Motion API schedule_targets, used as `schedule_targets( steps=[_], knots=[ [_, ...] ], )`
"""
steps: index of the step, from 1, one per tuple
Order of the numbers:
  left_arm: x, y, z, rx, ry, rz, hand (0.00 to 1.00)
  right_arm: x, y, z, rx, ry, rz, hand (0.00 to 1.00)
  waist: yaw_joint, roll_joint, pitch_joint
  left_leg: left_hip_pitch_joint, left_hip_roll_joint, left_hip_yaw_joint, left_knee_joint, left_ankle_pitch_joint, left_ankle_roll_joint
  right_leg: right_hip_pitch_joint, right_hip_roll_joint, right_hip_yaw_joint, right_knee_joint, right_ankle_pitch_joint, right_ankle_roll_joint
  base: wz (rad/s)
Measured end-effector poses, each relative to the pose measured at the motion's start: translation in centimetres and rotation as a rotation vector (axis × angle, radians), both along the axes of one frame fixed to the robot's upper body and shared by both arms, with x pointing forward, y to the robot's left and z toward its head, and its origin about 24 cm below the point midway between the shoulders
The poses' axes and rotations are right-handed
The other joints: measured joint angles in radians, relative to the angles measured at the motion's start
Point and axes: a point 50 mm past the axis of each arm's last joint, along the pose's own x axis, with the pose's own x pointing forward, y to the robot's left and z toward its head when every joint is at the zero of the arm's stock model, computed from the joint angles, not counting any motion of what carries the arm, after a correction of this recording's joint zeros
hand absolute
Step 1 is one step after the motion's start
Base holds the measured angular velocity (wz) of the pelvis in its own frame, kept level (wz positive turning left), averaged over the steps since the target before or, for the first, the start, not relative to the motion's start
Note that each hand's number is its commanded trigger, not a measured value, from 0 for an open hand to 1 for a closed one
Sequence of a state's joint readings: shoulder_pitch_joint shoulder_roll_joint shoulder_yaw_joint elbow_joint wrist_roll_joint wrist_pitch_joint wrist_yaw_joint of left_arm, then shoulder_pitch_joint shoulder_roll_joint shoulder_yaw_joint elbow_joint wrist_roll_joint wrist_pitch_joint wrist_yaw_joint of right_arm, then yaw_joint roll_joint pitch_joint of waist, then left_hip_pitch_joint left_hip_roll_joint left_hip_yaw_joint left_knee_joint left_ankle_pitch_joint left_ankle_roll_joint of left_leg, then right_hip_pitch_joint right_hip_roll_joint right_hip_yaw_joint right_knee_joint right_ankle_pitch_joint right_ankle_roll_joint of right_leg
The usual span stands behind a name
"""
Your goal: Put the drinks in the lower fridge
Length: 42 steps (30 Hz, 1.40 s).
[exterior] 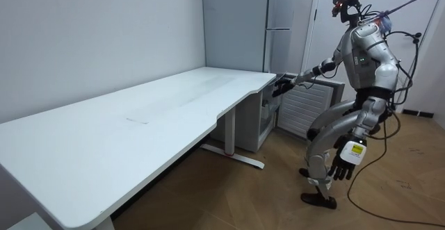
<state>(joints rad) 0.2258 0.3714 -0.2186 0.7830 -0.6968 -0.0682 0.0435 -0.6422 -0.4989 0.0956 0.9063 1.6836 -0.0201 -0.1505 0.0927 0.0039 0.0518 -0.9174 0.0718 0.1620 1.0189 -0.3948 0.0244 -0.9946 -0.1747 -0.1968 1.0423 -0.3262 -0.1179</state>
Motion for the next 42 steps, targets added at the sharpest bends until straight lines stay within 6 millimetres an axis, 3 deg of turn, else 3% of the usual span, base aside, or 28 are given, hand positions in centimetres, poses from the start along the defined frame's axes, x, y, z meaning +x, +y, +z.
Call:
schedule_targets(
  steps=[15,17,28,33,42],
  knots=[
    [0.5,0.0,-0.3,-0.106,0.023,0.007,0.00,-2.1,-1.5,-2.2,-0.032,-0.162,0.052,0.00,0.020,0.005,-0.0004,-0.008,-0.007,-0.028,-0.020,0.007,-0.008,0.022,0.005,-0.038,-0.042,0.009,-0.009,0.03],
    [0.3,0.0,-0.4,-0.109,0.029,0.015,0.00,-3.0,-1.8,-3.2,-0.019,-0.174,0.046,0.00,0.022,0.005,-0.0006,0.011,0.004,-0.033,-0.040,0.011,-0.011,0.051,0.017,-0.050,-0.077,0.020,-0.012,0.00],
    [0.3,0.1,-0.6,-0.154,0.033,0.044,0.00,-6.2,-1.8,-6.7,-0.005,-0.191,0.103,0.00,0.020,0.002,-0.0024,0.038,-0.004,-0.041,-0.097,0.014,-0.002,0.087,0.026,-0.062,-0.143,0.029,0.006,0.00],
    [0.3,0.2,-0.6,-0.149,0.036,0.047,0.00,-6.2,-0.8,-7.2,0.035,-0.223,0.123,0.00,0.007,-0.002,-0.0038,0.036,-0.009,-0.046,-0.096,0.013,0.000,0.087,0.023,-0.063,-0.143,0.027,0.009,0.01],
    [0.2,-0.2,-0.8,-0.154,0.062,0.060,0.00,-6.4,-0.1,-8.0,0.066,-0.207,0.139,0.00,0.021,-0.004,-0.0056,0.035,-0.016,-0.044,-0.099,0.017,0.007,0.085,0.018,-0.056,-0.142,0.033,0.018,0.00]
  ],
)
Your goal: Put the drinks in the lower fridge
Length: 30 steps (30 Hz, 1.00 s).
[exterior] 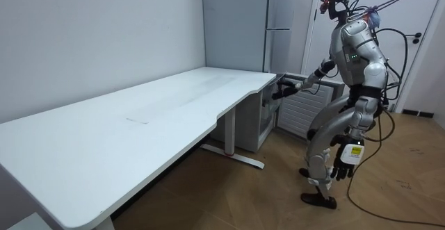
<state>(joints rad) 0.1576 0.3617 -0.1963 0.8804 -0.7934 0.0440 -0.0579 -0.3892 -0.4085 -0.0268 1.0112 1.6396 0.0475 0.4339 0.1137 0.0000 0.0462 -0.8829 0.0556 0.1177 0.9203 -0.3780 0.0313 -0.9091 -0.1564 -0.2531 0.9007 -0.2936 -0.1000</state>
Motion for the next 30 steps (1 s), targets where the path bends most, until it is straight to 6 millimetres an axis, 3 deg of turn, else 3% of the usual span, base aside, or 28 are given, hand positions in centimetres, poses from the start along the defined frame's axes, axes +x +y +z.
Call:
schedule_targets(
  steps=[7,12,23,26,30],
  knots=[
    [1.0,-0.1,0.2,0.006,-0.018,-0.002,0.00,0.7,0.3,0.6,0.006,-0.023,0.019,0.00,0.003,-0.001,-0.0027,-0.047,0.000,0.003,0.007,0.004,0.002,-0.048,-0.004,-0.001,0.009,0.003,-0.004,0.00],
    [1.7,0.0,0.4,0.023,-0.029,0.004,0.00,1.5,0.4,1.2,0.010,-0.032,0.022,0.00,0.004,0.004,-0.0022,-0.096,0.000,0.014,0.041,0.000,0.010,-0.106,-0.026,0.005,0.061,-0.014,-0.007,0.05],
    [2.7,-0.4,0.8,0.067,-0.043,0.014,0.00,4.9,0.0,6.0,-0.022,-0.111,0.007,0.00,0.003,0.004,-0.0019,-0.260,-0.017,0.010,0.179,-0.027,0.014,-0.267,-0.069,0.010,0.211,-0.055,-0.021,0.08],
    [3.5,-0.7,1.3,0.070,-0.075,-0.008,0.00,6.1,-0.2,8.1,-0.035,-0.150,0.001,0.00,0.003,0.004,-0.0014,-0.298,-0.019,0.011,0.205,-0.027,0.015,-0.308,-0.073,0.015,0.237,-0.057,-0.024,0.01],
    [4.1,-1.2,1.6,0.066,-0.101,-0.024,0.00,6.7,-0.1,9.1,-0.035,-0.159,-0.005,0.00,0.001,0.003,-0.0012,-0.317,-0.017,0.009,0.219,-0.029,0.015,-0.325,-0.073,0.016,0.250,-0.059,-0.027,0.00]
  ],
)
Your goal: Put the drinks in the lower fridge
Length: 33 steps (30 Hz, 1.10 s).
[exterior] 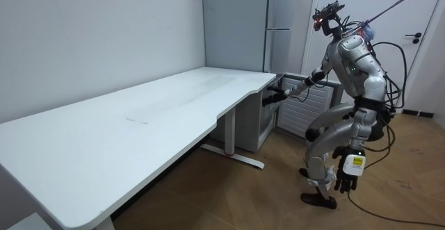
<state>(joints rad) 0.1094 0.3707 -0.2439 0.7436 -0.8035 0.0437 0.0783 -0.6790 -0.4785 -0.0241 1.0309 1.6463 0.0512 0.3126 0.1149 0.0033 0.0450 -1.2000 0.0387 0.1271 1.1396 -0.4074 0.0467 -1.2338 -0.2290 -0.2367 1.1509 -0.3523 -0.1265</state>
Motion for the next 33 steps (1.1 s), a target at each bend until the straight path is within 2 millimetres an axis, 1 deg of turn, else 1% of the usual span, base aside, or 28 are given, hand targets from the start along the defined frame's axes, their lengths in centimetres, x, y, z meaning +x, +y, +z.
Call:
schedule_targets(
  steps=[6,12,13,14,15,17,18,21,24,27,29,30,32,33],
  knots=[
    [0.2,-0.5,0.1,0.000,-0.004,-0.025,0.00,0.2,0.0,0.3,0.003,0.010,-0.007,0.00,0.000,0.000,-0.0001,-0.002,0.000,0.003,0.000,-0.001,0.001,-0.004,0.000,0.002,0.000,0.000,0.000,-0.01],
    [-0.3,-0.4,-0.1,0.016,0.012,-0.016,0.00,0.1,-0.4,0.5,-0.003,0.019,-0.018,0.00,0.003,0.001,-0.0004,-0.002,0.000,0.003,0.000,-0.003,0.002,-0.006,-0.002,0.002,0.003,-0.005,0.002,0.01],
    [-0.4,-0.4,-0.1,0.016,0.014,-0.015,0.00,0.1,-0.4,0.6,-0.005,0.021,-0.021,0.00,0.003,0.001,-0.0004,-0.003,0.000,0.004,0.000,-0.003,0.002,-0.008,-0.008,0.002,0.008,-0.009,0.001,0.10],
    [-0.4,-0.4,-0.1,0.017,0.014,-0.015,0.00,0.1,-0.6,0.6,-0.008,0.023,-0.030,0.00,0.002,0.001,-0.0004,-0.004,-0.003,0.005,0.001,-0.004,0.002,-0.011,-0.015,0.003,0.015,-0.012,0.001,0.11],
    [-0.4,-0.4,-0.1,0.019,0.014,-0.014,0.00,0.1,-0.6,0.7,-0.009,0.023,-0.033,0.00,0.003,0.001,-0.0005,-0.006,-0.004,0.005,0.002,-0.004,0.002,-0.012,-0.016,0.003,0.017,-0.014,0.001,0.08],
    [-0.3,-0.4,0.0,0.026,0.010,-0.012,0.00,0.1,-0.8,0.8,-0.015,0.018,-0.037,0.00,0.003,0.001,-0.0005,-0.010,-0.015,0.006,0.003,-0.003,0.002,-0.022,-0.016,0.011,0.024,-0.014,0.002,0.04],
    [-0.3,-0.4,0.0,0.026,0.011,-0.013,0.00,0.1,-0.8,0.8,-0.017,0.018,-0.037,0.00,0.003,0.001,-0.0005,-0.011,-0.015,0.007,0.005,-0.003,0.003,-0.024,-0.017,0.014,0.028,-0.015,0.003,0.00],
    [-0.3,-0.4,0.0,0.025,0.006,-0.011,0.00,0.1,-0.8,0.9,-0.019,0.016,-0.039,0.00,0.009,0.003,-0.0002,-0.010,-0.016,0.008,0.008,-0.004,0.002,-0.026,-0.022,0.013,0.035,-0.019,-0.002,0.00],
    [-0.1,-0.5,0.1,0.023,-0.002,-0.014,0.00,0.0,-1.1,1.0,-0.024,0.014,-0.046,0.00,0.019,0.007,0.0015,-0.009,-0.015,0.007,0.008,-0.004,0.001,-0.027,-0.023,0.012,0.035,-0.020,-0.004,0.00],
    [-0.1,-0.5,0.1,0.025,-0.002,-0.013,0.00,-0.1,-1.4,1.1,-0.023,0.016,-0.057,0.00,0.028,0.020,0.0017,-0.006,-0.015,0.004,0.010,-0.004,0.001,-0.020,-0.022,0.010,0.034,-0.020,-0.004,0.00],
    [0.0,0.0,0.3,0.038,-0.006,-0.017,0.00,-0.1,-1.4,1.1,-0.021,0.017,-0.061,0.00,0.031,0.021,0.0016,-0.002,-0.015,0.004,0.008,-0.005,-0.001,-0.018,-0.022,0.010,0.034,-0.019,-0.005,0.00],
    [0.0,0.1,0.4,0.040,-0.006,-0.018,0.00,-0.1,-1.5,1.1,-0.021,0.018,-0.061,0.00,0.031,0.022,0.0019,0.000,-0.015,0.004,0.008,-0.005,-0.001,-0.016,-0.022,0.010,0.034,-0.019,-0.005,0.00],
    [0.0,0.1,0.4,0.035,-0.009,-0.021,0.00,-0.3,-1.6,0.7,-0.019,0.037,-0.070,0.00,0.039,0.029,0.0050,0.026,-0.014,0.001,0.005,-0.007,-0.004,0.011,-0.018,0.010,0.027,-0.020,-0.004,-0.05],
    [-0.1,0.2,0.4,0.029,-0.010,-0.019,0.00,-0.3,-1.7,0.5,-0.017,0.044,-0.073,0.00,0.041,0.032,0.0051,0.033,-0.013,0.000,0.004,-0.008,-0.005,0.020,-0.015,0.008,0.024,-0.021,-0.003,-0.07]
  ],
)
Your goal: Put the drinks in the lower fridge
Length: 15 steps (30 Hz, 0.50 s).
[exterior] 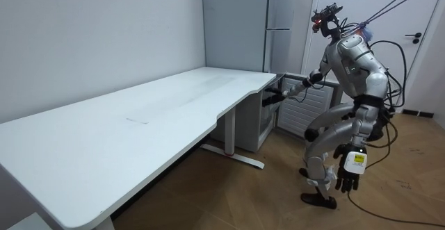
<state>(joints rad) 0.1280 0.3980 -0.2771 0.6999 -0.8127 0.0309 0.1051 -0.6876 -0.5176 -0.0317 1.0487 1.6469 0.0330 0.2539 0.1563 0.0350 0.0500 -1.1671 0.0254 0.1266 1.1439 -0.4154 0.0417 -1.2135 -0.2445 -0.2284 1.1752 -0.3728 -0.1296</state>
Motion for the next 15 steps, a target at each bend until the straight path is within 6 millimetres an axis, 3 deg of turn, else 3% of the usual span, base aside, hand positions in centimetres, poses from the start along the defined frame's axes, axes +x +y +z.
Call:
schedule_targets(
  steps=[2,5,9,15],
  knots=[
    [-0.2,0.1,-0.1,-0.017,0.004,0.010,0.00,-0.3,-0.3,-0.8,0.005,0.032,-0.014,0.00,0.006,0.022,0.0036,0.040,0.000,-0.019,-0.015,-0.006,-0.003,0.057,0.004,-0.022,-0.026,-0.003,0.003,0.00],
    [-1.1,0.3,-0.6,-0.040,0.031,0.040,0.00,-1.3,-0.7,-2.2,0.002,0.079,-0.028,0.00,0.020,0.025,0.0025,0.109,0.004,-0.020,-0.068,0.000,-0.009,0.124,0.023,-0.024,-0.086,0.009,0.013,-0.07],
    [-2.4,0.5,-1.5,-0.044,0.085,0.073,0.00,-2.6,-1.3,-4.3,-0.005,0.155,-0.050,0.00,0.018,0.027,0.0018,0.205,0.000,-0.020,-0.157,0.017,-0.006,0.217,0.040,-0.026,-0.170,0.028,0.028,-0.04],
    [-3.1,0.9,-2.1,-0.056,0.119,0.078,0.00,-6.5,-1.6,-9.1,-0.028,0.313,-0.050,0.00,-0.001,0.017,0.0022,0.368,0.003,-0.016,-0.296,0.037,-0.007,0.375,0.073,-0.031,-0.312,0.050,0.051,-0.08]
  ],
)
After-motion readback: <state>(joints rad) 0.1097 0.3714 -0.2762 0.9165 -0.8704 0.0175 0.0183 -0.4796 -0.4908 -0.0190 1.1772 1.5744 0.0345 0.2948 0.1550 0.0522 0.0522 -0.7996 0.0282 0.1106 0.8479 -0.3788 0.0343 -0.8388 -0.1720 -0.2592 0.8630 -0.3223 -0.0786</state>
